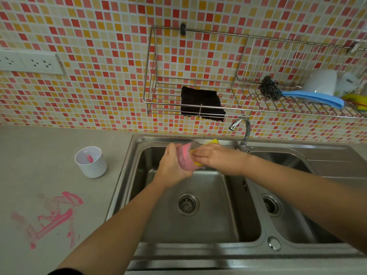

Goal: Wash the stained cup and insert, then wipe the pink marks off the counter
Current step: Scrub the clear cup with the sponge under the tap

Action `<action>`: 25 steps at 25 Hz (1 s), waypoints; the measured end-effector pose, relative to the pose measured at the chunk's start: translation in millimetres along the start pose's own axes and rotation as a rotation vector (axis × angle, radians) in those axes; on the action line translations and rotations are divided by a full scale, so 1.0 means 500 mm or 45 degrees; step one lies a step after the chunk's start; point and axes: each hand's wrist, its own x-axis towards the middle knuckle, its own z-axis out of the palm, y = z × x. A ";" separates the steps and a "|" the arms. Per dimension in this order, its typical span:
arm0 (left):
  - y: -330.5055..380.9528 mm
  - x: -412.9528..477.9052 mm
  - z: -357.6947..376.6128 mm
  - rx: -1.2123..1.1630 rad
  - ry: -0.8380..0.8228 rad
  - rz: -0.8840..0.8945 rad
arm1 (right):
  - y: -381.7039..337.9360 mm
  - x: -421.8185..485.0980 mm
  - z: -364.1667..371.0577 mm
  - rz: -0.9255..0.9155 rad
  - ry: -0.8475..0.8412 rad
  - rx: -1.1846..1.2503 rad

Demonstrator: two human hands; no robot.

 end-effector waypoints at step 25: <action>0.012 -0.027 0.055 0.323 0.261 0.270 | -0.003 -0.022 -0.047 0.140 -0.244 0.045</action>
